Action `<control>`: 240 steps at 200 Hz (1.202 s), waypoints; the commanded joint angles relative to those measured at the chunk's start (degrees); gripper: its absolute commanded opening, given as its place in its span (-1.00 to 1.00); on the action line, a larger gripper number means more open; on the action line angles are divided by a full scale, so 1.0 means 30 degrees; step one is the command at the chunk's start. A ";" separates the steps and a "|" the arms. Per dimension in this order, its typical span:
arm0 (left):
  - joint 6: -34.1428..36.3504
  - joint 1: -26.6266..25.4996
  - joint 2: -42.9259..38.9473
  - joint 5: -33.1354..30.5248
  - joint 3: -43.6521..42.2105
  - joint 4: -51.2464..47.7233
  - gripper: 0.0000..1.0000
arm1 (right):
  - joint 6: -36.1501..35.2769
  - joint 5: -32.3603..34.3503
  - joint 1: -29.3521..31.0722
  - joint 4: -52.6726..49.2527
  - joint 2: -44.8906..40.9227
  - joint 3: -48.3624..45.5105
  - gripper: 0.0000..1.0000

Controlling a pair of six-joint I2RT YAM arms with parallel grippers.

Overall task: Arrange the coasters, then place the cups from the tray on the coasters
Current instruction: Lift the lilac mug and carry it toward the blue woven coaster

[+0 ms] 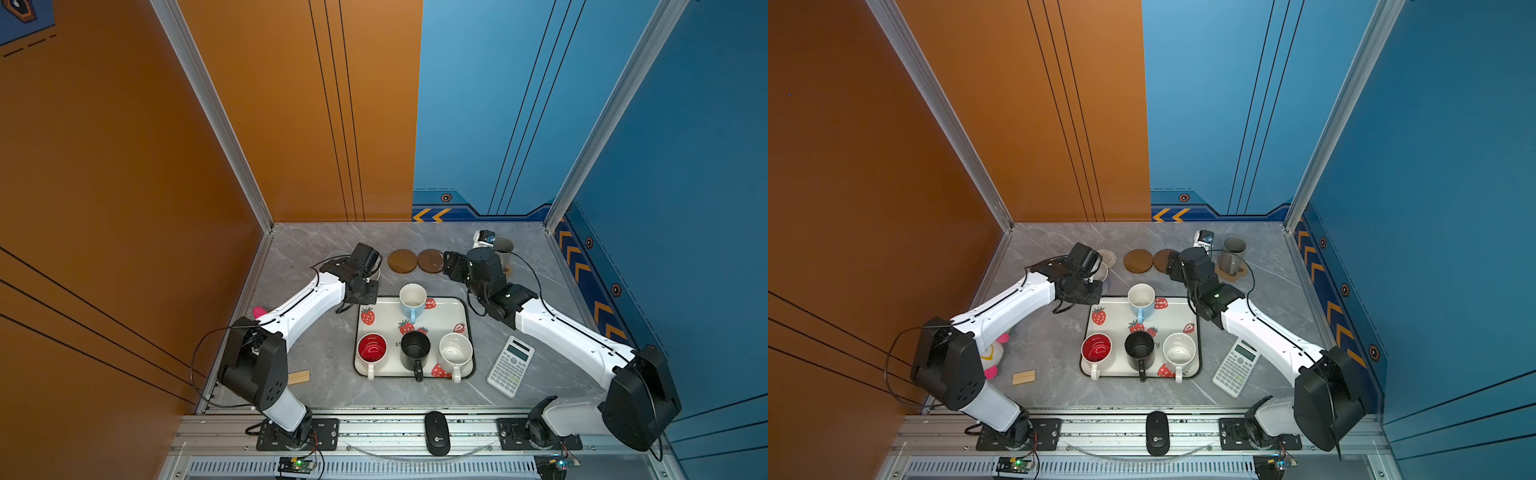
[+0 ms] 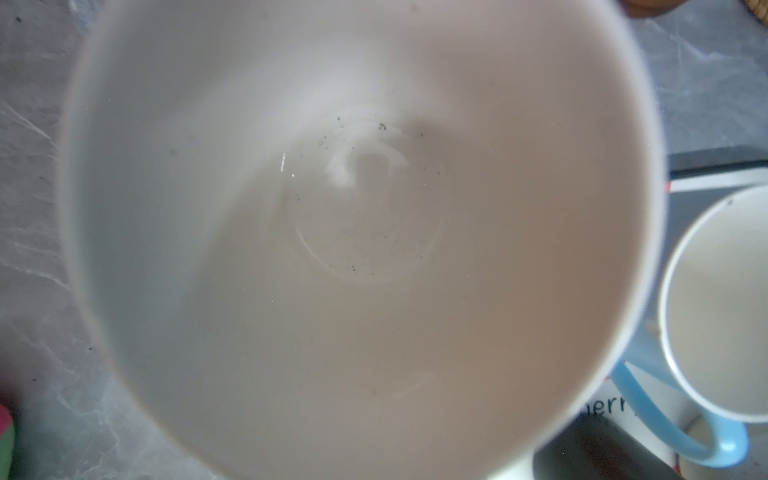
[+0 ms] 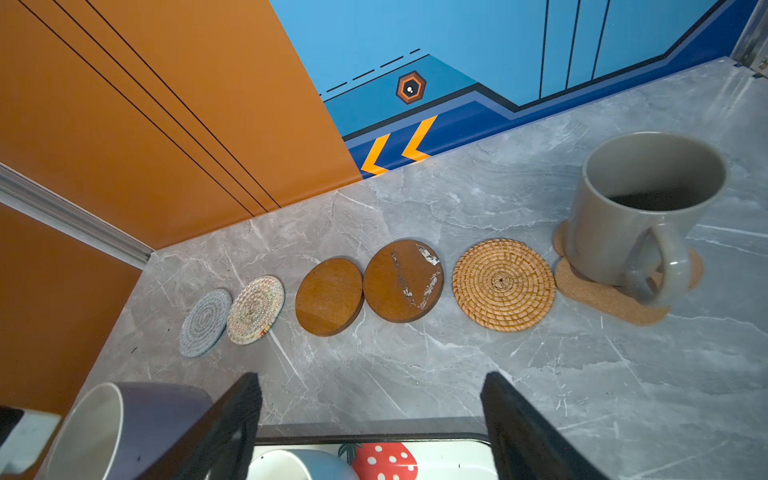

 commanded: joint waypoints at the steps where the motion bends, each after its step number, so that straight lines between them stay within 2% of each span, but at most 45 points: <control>1: 0.0285 0.0859 0.0430 -0.0528 0.1349 0.0384 -1.00 | 0.0146 -0.0436 -0.0218 0.0556 0.0281 -0.0090 0.64; 63: 0.0167 0.2246 0.2472 -0.1143 0.3909 0.0384 -1.00 | 0.0654 -0.2064 -0.0768 0.1637 0.0370 -0.0558 0.64; 121: 0.0218 0.3702 0.4433 -0.0619 0.5800 0.0370 -1.00 | 0.1064 -0.2835 -0.1227 0.2271 0.0223 -0.1065 0.64; 240: 0.0636 0.5517 0.8072 -0.0447 0.8455 0.0326 -1.00 | 0.1290 -0.3387 -0.1322 0.2632 0.0802 -0.0977 0.64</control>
